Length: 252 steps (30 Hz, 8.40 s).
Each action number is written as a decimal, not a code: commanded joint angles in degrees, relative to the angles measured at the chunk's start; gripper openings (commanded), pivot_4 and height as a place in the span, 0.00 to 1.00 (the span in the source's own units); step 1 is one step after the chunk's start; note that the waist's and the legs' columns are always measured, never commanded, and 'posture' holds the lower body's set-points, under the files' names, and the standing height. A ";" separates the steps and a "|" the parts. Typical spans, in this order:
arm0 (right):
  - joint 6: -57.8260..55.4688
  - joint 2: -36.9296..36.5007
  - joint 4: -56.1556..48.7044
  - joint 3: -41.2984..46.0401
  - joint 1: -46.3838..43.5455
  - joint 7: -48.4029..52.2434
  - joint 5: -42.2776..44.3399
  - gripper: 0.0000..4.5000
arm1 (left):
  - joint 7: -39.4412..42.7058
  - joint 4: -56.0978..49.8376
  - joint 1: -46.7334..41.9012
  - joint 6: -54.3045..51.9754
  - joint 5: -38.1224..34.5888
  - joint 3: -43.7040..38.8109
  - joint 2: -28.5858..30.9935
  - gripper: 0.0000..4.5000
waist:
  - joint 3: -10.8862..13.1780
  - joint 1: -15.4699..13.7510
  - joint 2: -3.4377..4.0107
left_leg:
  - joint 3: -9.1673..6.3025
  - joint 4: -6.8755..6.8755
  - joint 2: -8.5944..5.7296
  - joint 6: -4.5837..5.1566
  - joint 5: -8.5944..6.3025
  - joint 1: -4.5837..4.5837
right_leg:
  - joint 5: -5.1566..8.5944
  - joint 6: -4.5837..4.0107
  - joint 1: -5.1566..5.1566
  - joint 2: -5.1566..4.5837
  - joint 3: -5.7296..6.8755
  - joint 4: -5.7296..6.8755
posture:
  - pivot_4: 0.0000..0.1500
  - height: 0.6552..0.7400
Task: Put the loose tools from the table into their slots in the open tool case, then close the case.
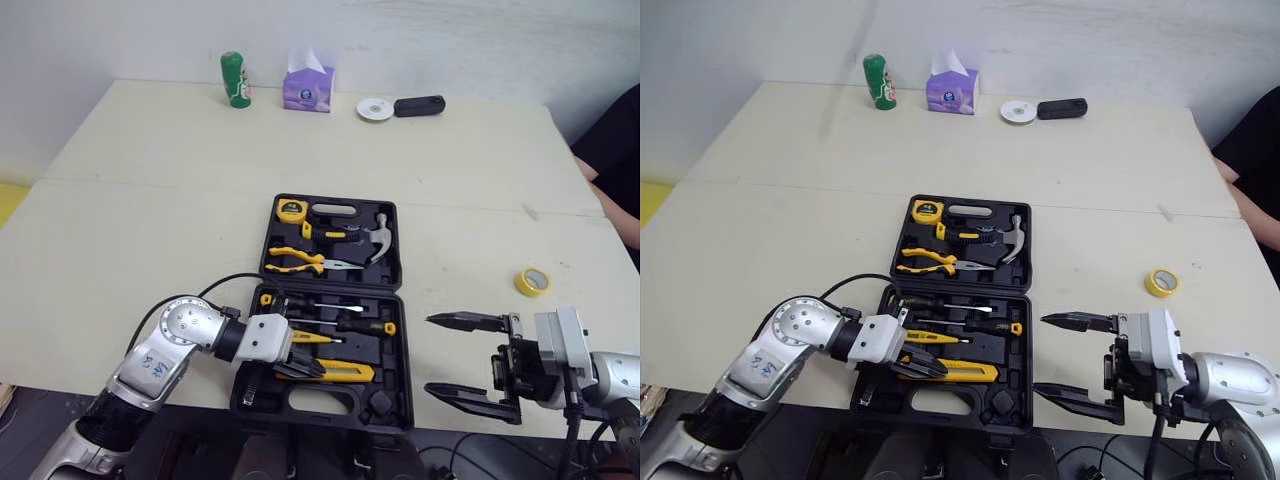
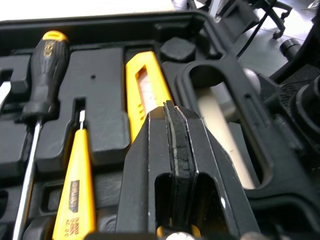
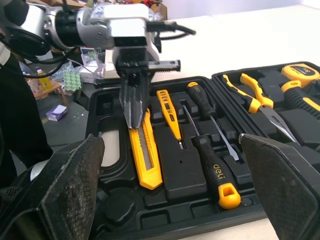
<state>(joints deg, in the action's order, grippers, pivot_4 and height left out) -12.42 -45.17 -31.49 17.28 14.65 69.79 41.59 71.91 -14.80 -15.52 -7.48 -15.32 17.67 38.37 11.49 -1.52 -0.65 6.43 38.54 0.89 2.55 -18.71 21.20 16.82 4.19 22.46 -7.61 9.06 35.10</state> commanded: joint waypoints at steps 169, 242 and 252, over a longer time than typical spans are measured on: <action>7.94 -14.58 89.42 -40.77 -73.89 22.35 -49.52 1.00 | -19.37 -8.13 -5.55 -19.14 -21.05 -19.51 -3.56 1.00 | -0.01 1.74 0.71 | 1.17 0.32 0.01 -0.03 0.02 0.19 | -0.08 0.19 0.94 0.13 -1.05 0.55 | 1.00 1.00; -23.62 -11.73 -2.38 -56.99 -54.50 20.75 -33.03 0.01 | -5.41 -14.00 11.91 -10.00 -19.11 -21.86 6.03 1.00 | -0.05 1.66 0.59 | 1.00 0.52 0.12 0.02 -0.31 0.24 | -0.04 0.07 0.99 0.10 -1.05 0.60 | 1.00 1.00; -24.54 -12.49 -2.88 -57.93 -54.16 21.13 -33.80 0.01 | -5.87 -13.06 11.53 -8.77 -18.23 -21.64 5.59 1.00 | -0.06 1.62 0.56 | 0.97 0.51 0.12 -0.01 -0.33 0.24 | -0.04 0.07 0.97 0.09 -1.04 0.57 | 1.00 1.00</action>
<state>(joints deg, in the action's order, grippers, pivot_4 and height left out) -36.30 -55.93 -33.91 -39.67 -39.60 88.89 9.72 66.22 -26.76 -3.84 -17.29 -33.43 -3.16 43.87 11.43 0.10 -0.09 7.40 39.05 1.01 2.54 -19.03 21.44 16.78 4.26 23.43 -7.52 8.02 35.66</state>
